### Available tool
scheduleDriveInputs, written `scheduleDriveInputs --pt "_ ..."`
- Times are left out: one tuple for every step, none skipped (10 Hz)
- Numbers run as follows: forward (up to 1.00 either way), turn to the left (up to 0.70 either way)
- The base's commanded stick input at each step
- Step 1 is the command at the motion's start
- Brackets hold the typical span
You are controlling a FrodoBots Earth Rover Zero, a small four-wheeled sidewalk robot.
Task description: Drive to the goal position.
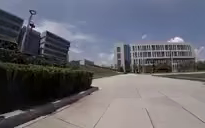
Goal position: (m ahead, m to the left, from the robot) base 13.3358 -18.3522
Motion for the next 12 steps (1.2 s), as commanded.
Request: scheduleDriveInputs --pt "0.50 -0.44" --pt "0.50 -0.50" --pt "0.50 -0.50" --pt "0.50 -0.17" --pt "0.50 0.00" --pt "0.50 0.00" --pt "0.50 0.00" --pt "0.50 0.00" --pt "0.50 0.00" --pt "0.50 0.00" --pt "0.50 0.00" --pt "0.50 0.00"
